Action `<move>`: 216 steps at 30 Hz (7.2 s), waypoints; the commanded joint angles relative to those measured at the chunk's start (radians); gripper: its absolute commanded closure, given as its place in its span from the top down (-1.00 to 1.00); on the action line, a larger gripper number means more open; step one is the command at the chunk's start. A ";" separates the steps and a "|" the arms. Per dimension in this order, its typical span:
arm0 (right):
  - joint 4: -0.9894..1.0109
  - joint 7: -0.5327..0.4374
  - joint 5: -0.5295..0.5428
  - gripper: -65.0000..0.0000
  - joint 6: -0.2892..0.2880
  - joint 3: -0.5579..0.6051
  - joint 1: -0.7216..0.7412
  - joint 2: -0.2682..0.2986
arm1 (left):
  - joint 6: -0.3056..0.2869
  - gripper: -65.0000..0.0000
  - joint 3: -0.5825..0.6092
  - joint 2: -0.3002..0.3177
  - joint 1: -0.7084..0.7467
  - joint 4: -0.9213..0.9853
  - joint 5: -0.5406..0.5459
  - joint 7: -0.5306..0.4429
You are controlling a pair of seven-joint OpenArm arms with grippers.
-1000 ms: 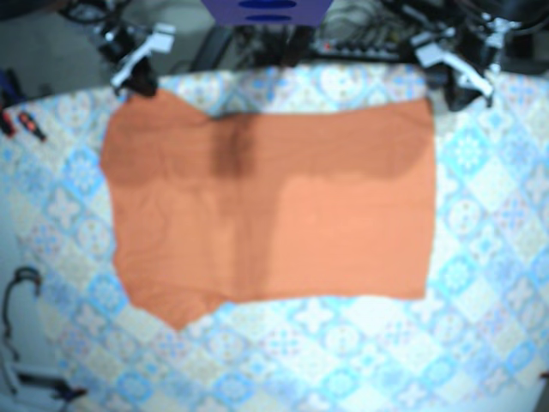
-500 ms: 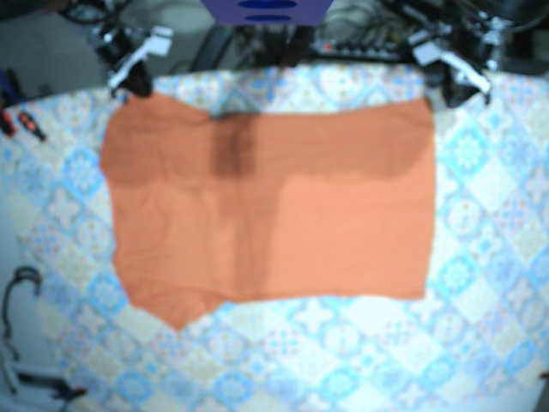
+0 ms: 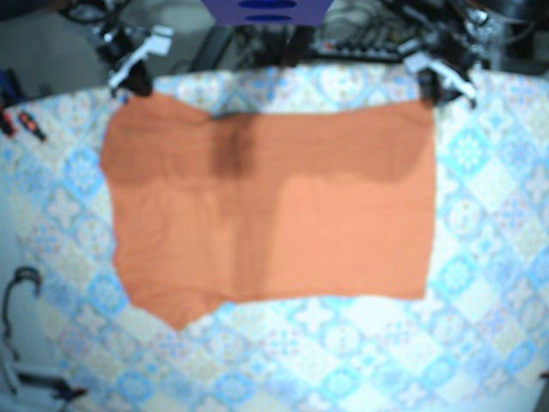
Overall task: Fold the T-shirt properly
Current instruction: 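Close both grippers on the shoulder corners of the orange shirt, then lift the shoulder edge with both grippers and pull it toward the robot, then lower the shoulder edge and release it with both grippers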
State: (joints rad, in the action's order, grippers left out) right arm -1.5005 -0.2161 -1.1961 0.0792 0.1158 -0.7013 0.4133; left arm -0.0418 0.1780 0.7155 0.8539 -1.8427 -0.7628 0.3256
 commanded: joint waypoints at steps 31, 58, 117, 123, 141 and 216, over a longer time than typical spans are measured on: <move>-0.007 -0.006 0.006 -1.00 0.015 -0.005 -0.007 0.009 | -0.020 0.12 0.078 0.011 -0.103 0.140 0.001 0.022; -0.007 -0.006 0.006 -1.00 0.015 -0.005 -0.008 -0.011 | -0.025 0.12 0.168 0.005 -0.223 0.225 0.001 0.023; -0.042 -0.006 0.006 -1.00 0.015 -0.015 -0.031 -0.006 | -0.019 -1.00 0.185 -0.009 -0.206 0.061 -0.010 0.031; -0.093 -0.006 0.008 -1.00 0.017 -0.069 -0.093 -0.004 | -0.019 -1.00 0.099 -0.007 -0.104 -0.021 -0.005 0.025; -0.170 -0.012 0.012 -1.00 0.058 -0.202 -0.274 -0.003 | -0.014 -1.00 -0.044 0.023 0.115 -0.137 -0.001 0.020; -0.068 -0.004 0.040 -1.00 -0.065 -0.015 0.056 0.082 | 0.041 -1.00 -0.081 0.014 0.035 -0.047 0.001 0.000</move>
State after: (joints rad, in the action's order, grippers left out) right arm -1.5547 -0.2157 -1.1667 -0.0040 0.1036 -0.6479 0.4824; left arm -0.0223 0.1032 0.7177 0.8845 -1.8790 -0.7551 0.3256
